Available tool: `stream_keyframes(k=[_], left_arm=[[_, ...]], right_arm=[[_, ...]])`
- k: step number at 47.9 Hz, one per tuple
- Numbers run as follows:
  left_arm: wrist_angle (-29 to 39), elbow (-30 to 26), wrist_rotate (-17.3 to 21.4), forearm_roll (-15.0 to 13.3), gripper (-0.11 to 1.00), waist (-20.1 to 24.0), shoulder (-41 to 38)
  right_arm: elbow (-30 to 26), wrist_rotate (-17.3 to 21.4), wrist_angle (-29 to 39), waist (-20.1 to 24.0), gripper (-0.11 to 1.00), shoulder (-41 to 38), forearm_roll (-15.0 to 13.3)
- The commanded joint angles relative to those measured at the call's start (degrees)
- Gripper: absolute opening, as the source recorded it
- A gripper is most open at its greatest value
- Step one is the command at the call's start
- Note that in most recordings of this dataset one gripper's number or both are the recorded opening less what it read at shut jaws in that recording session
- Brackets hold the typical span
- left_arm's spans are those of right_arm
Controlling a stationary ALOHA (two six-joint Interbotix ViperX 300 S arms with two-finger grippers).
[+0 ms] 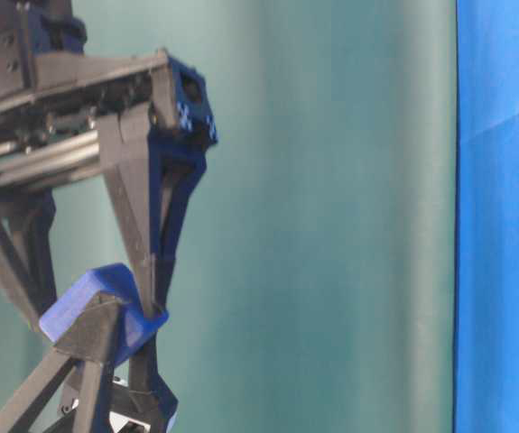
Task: Handover the blue block to the right arm after grasping it with the left arm, then place it in the designated position.
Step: 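Move the open right gripper to the cube held by the left gripper, then close the right gripper on the cube and open the left gripper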
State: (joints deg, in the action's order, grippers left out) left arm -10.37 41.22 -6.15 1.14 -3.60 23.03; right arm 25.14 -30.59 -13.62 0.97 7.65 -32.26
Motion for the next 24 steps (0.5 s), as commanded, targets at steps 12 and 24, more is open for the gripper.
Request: stream_keyframes(k=[12,24], left_arm=[[-0.35,-0.88,-0.09,-0.09,0.49,0.18,0.79],[0.0,-0.88,0.0,-0.09,0.49,-0.18,0.7]], right_arm=[[-2.72,0.26,0.97,0.26,0.97,0.0,0.0],[-3.87,0.18,1.05,0.26,0.8,0.26,0.0]])
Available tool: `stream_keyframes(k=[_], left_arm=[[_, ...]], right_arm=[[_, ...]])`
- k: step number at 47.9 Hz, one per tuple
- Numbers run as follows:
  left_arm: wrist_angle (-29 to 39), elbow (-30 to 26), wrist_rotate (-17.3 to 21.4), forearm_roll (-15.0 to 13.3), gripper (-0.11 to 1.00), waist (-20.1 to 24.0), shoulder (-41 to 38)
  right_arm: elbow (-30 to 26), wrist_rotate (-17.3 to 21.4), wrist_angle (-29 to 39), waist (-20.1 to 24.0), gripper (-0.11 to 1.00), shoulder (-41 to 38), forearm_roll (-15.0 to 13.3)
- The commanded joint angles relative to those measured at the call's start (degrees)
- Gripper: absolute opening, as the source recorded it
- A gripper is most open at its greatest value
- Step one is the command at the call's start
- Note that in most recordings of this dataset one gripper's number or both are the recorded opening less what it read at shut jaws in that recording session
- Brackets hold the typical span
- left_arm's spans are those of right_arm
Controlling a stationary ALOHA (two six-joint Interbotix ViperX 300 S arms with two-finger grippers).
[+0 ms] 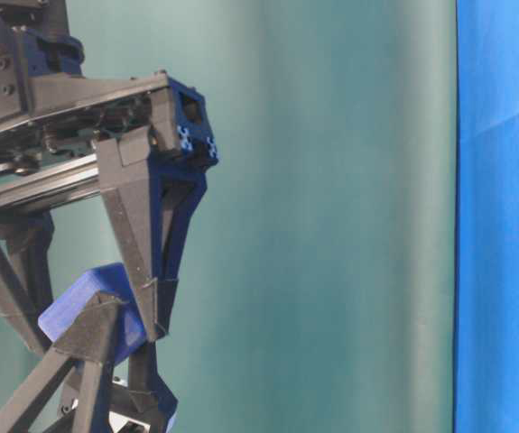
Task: Handover the blue block to the right arm after grasping it with the left arm, then place it in the designated position.
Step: 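Close the right gripper on the cube and open the left gripper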
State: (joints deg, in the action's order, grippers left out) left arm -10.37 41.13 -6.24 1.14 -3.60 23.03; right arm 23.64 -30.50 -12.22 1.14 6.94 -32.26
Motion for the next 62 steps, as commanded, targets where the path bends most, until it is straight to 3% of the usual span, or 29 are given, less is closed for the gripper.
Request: stream_keyframes(k=[1,8,47,55,62], left_arm=[[0.0,-0.79,0.18,-0.09,0.49,-0.26,0.62],[0.0,-0.97,0.09,-0.09,0.49,-0.53,0.44],[-0.53,-1.41,0.18,-0.09,0.5,-0.62,0.09],[-0.53,-1.41,0.18,-0.09,0.89,-0.62,0.09],[-0.44,-1.32,0.18,-0.09,0.93,-0.53,0.09]], right_arm=[[-2.37,0.09,-0.35,0.09,0.75,0.97,0.0],[-2.37,0.18,0.0,0.0,0.41,0.88,0.0],[-2.2,0.44,2.11,0.09,0.4,0.97,0.0],[-2.2,0.44,2.29,0.18,0.33,0.97,0.0],[-2.11,0.53,2.29,0.26,0.33,0.97,0.09]])
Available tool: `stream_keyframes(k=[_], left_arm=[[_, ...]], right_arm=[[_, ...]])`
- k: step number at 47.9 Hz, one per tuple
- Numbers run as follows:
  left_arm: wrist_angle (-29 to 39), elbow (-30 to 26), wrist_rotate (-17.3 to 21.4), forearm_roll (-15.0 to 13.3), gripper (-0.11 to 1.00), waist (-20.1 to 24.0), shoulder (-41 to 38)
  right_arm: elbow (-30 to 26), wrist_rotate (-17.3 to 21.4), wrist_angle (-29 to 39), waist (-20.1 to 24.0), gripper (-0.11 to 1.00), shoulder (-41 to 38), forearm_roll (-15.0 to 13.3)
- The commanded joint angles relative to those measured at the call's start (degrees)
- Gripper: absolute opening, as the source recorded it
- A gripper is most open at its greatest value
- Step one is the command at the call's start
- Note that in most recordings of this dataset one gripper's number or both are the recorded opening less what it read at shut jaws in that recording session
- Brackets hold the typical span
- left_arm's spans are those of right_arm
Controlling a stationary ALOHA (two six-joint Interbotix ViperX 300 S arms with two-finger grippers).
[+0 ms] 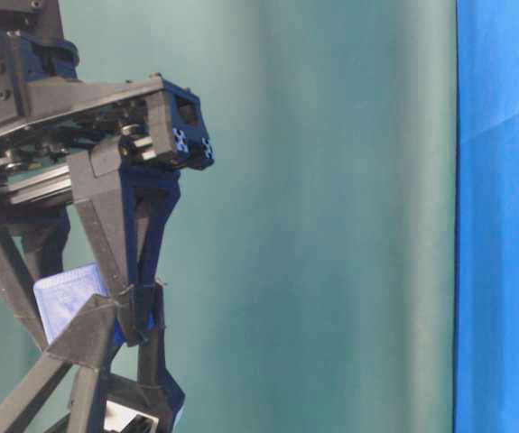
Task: Handover the blue block to the right arm after grasping it with the left arm, then place it in the designated position.
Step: 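Close the right gripper on the cube and open the left gripper, then pull the cube back to the right with the right gripper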
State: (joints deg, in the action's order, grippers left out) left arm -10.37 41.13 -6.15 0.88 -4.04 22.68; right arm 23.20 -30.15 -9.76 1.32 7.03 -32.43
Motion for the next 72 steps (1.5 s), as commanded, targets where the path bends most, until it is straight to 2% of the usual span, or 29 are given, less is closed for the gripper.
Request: stream_keyframes(k=[1,11,20,39,48,59,72], left_arm=[[-0.44,-1.41,0.0,0.18,0.93,-0.09,0.53],[-0.44,-1.14,-0.09,0.18,0.93,-0.09,0.79],[-0.26,-0.44,-0.35,0.18,0.93,-0.09,2.11],[-0.18,1.93,-0.35,0.18,0.93,-0.09,5.01],[-0.18,3.16,-0.44,0.18,0.93,-0.09,6.59],[-0.18,4.04,-0.62,0.18,0.93,-0.09,7.82],[-0.18,3.87,-0.62,0.18,0.93,-0.09,7.65]], right_arm=[[-1.67,0.18,-0.18,0.09,0.33,0.88,0.26],[-0.97,0.18,0.79,0.53,0.33,1.49,0.44],[2.02,0.18,2.02,0.62,0.33,4.13,0.44],[11.69,0.18,2.11,0.7,0.33,14.94,0.53],[15.21,0.18,5.19,1.23,0.33,20.65,0.53],[17.58,0.18,11.25,2.64,0.33,26.02,0.53],[17.75,0.18,11.78,2.81,0.33,26.37,0.53]])
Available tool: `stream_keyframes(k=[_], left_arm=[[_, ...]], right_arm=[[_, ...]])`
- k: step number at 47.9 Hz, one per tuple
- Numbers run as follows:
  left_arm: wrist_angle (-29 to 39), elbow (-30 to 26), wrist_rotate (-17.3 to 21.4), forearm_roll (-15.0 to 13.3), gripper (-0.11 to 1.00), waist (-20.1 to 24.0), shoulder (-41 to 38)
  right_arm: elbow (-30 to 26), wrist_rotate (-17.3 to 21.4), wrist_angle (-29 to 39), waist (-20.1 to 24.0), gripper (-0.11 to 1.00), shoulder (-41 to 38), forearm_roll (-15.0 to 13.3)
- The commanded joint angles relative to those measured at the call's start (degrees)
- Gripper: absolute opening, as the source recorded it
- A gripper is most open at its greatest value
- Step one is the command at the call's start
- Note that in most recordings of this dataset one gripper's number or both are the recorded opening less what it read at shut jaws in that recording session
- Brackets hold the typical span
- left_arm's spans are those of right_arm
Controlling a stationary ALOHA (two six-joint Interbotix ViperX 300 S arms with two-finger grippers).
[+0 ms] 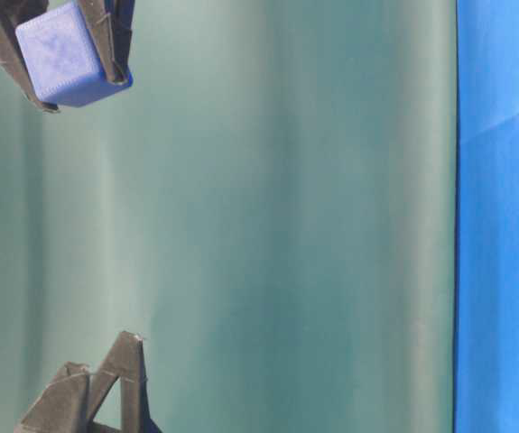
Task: Handover the blue block to the right arm after grasping it with the left arm, then place it in the designated position.
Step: 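Pull the cube back to the right with the right gripper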
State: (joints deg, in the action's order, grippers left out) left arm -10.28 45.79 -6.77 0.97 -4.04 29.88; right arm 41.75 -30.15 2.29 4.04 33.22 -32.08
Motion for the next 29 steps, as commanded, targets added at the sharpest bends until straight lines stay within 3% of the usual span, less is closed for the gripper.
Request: stream_keyframes(k=[1,12,18,24,29], left_arm=[[-0.26,-0.79,0.0,0.09,0.93,-0.09,0.44],[-0.26,-0.88,-0.09,0.09,0.93,-0.09,0.35],[-0.26,-0.79,-0.09,0.09,0.93,-0.09,0.26],[-0.26,-0.88,-0.09,0.0,0.93,-0.09,0.26],[-0.26,-0.88,-0.09,0.09,0.93,0.0,0.18]], right_arm=[[-0.88,0.18,-0.26,0.09,0.33,0.18,0.18],[-0.88,0.62,-0.26,0.18,0.33,0.09,0.53],[-0.79,2.81,0.0,0.18,0.33,0.35,1.41],[-0.7,6.77,-0.18,0.18,0.33,0.7,2.11],[-0.88,12.57,-0.26,0.18,0.33,0.88,3.08]])
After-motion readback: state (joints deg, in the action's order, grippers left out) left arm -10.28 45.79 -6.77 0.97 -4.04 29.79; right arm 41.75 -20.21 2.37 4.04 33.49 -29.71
